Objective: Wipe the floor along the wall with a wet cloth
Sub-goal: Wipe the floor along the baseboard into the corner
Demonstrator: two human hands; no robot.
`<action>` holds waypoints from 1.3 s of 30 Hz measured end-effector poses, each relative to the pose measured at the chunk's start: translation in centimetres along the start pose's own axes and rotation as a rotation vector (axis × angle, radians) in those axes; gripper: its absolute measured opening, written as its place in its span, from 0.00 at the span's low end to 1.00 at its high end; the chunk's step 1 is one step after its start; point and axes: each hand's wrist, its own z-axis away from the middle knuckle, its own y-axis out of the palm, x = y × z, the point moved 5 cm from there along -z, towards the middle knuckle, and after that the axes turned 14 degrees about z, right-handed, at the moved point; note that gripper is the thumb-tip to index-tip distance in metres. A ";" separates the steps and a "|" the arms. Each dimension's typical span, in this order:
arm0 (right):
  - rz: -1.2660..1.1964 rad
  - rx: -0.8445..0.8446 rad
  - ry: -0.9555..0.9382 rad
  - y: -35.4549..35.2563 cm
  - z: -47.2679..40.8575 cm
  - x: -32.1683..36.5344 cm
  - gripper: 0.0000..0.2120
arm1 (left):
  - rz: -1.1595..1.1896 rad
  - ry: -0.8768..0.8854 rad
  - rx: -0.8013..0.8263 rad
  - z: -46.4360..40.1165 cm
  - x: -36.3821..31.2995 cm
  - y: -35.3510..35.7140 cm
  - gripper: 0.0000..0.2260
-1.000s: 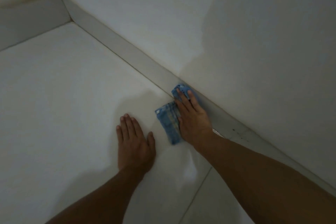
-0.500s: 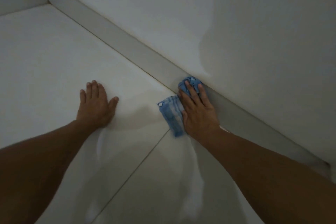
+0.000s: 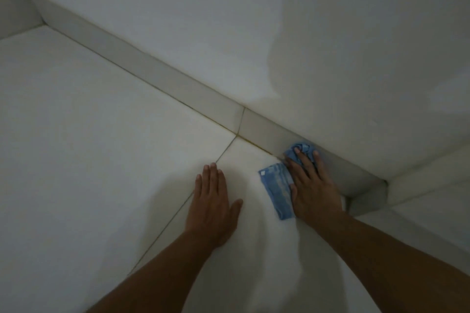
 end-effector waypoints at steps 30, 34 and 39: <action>0.261 0.490 -0.117 1.6 6.2 -3.2 0.31 | 0.024 0.058 0.115 1.4 -2.0 4.1 0.48; 0.250 0.480 -0.152 1.7 6.4 -3.3 0.30 | 0.035 0.040 0.114 1.4 -2.1 4.1 0.47; 0.128 0.453 -0.263 1.8 5.3 -3.6 0.25 | 0.007 0.024 0.147 1.3 -2.1 4.0 0.48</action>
